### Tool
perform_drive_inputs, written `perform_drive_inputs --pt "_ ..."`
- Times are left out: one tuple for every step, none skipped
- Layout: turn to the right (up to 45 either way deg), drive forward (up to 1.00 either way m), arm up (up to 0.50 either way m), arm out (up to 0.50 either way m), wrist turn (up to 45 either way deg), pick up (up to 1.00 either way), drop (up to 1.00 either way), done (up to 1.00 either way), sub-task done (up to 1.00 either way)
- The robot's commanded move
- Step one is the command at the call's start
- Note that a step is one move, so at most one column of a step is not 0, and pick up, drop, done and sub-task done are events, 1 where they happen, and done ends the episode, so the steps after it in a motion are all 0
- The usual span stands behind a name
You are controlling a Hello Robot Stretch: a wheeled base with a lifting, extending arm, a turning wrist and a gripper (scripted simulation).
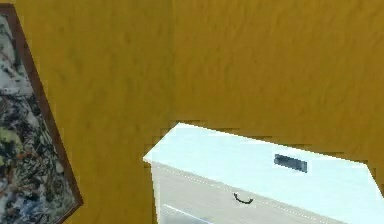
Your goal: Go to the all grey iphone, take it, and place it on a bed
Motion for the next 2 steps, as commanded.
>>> perform_drive_inputs --pt "-45.0 0.0 0.0 0.0 0.0 0.0 0.0 0.0 0.0" --pt "-9.0 0.0 0.0 0.0 0.0 0.0 0.0 0.0 0.0"
